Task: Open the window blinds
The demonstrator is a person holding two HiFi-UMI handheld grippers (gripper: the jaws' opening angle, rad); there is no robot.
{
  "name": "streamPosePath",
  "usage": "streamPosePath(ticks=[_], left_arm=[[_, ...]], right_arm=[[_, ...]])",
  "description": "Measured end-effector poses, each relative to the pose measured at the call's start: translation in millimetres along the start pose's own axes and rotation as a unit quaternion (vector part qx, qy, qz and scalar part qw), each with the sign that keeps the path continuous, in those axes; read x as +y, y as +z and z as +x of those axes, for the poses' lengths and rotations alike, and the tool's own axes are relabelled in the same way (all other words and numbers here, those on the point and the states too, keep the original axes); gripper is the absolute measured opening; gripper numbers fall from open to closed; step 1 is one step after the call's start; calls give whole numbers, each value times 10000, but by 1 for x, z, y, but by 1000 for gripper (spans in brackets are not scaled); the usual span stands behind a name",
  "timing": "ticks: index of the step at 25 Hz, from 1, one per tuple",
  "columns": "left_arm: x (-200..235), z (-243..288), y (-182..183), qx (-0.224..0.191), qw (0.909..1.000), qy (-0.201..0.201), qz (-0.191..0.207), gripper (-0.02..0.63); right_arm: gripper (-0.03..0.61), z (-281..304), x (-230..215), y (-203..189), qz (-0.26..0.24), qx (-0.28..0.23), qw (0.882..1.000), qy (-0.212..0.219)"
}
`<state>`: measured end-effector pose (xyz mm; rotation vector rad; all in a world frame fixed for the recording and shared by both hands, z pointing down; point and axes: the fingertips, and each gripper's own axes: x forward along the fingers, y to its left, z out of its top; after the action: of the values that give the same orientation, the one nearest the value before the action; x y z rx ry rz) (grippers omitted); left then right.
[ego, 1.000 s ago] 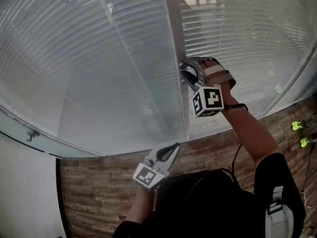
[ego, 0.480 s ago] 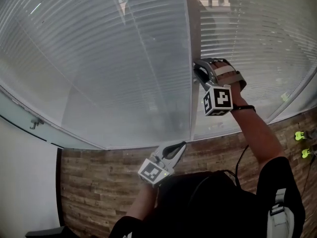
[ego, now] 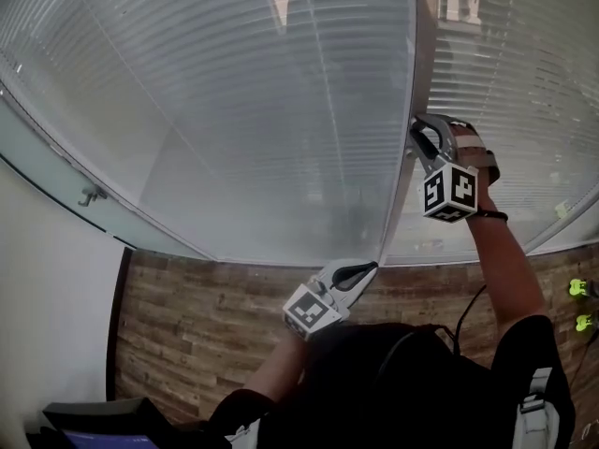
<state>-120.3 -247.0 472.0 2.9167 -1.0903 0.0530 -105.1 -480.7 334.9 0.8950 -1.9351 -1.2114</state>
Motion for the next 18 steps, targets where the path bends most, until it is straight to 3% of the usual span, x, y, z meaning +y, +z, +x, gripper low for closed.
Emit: streamPosePath(ticks=[4,7,12,18], left_arm=[[2,-2,1,-43,10000,32,53,5],[1,0,1,8,10000,30,-18,5],[0,-1,-4,33,9999,25,-157,4],[0,-3,-3,42,9999,44,-156,4]], right_arm=[[133,0,-2,2,771,-136,9969,-56],[133,-2,-8,0,1761,-325,9835,-237],[133,1,-12,-7,3365,-724,9378,-460],[133,-4,-16,-8,4377,-872,8931,-567]])
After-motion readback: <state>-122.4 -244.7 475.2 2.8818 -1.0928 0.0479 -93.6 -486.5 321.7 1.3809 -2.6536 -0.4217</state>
